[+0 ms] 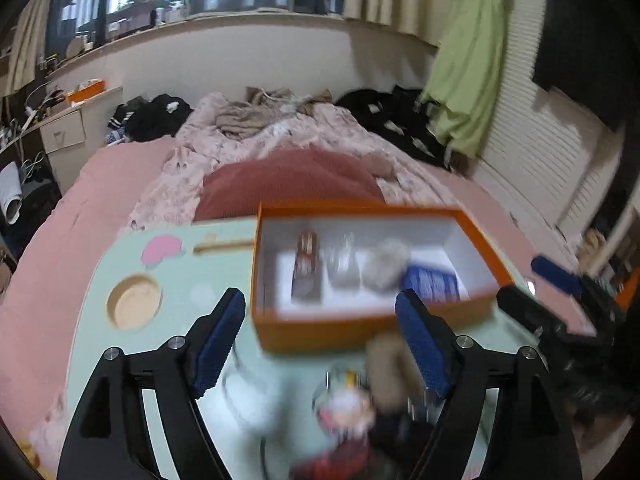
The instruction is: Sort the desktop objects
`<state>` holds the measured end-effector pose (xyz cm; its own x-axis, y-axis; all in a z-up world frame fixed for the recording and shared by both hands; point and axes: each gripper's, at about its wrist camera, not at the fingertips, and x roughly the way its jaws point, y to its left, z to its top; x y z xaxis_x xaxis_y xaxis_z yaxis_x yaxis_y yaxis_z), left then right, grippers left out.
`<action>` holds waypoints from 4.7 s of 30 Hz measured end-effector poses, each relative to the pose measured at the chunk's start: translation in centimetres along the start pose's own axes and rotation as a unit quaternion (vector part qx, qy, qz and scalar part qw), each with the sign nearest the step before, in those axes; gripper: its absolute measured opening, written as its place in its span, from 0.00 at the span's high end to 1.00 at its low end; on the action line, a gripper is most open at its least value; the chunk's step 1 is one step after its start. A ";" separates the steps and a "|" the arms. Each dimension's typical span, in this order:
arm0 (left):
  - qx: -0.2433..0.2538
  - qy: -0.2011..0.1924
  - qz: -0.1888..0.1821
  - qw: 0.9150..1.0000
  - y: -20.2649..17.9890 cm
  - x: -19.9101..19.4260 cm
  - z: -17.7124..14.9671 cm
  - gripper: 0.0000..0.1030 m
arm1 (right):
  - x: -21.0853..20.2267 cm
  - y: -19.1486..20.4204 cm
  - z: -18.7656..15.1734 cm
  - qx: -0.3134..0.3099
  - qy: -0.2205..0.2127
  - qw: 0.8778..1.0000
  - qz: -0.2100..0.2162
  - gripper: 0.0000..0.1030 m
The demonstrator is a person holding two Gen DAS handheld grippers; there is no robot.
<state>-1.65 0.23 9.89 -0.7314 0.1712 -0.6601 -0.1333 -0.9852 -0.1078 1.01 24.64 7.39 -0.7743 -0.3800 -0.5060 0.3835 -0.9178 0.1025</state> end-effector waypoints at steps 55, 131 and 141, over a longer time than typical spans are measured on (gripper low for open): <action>0.035 0.103 0.020 0.994 0.2 -0.6 -12.7 0.00 | -1.4 0.2 -10.6 -0.036 0.126 0.990 -0.052 0.00; 0.114 0.046 -0.068 0.990 -0.6 -1.2 -10.5 0.61 | -1.4 0.3 -10.8 -0.035 0.122 0.991 -0.051 0.00; 0.072 0.021 -0.062 0.995 1.1 -3.5 -11.8 0.61 | -3.4 2.2 -7.0 0.024 0.077 0.996 0.048 0.03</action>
<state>8.63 -1.57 3.33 -0.6745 0.2877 -0.6799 -0.3179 -0.9444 -0.0843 8.04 24.67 3.33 -0.6472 -0.4484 -0.6165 0.4259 -0.8834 0.1954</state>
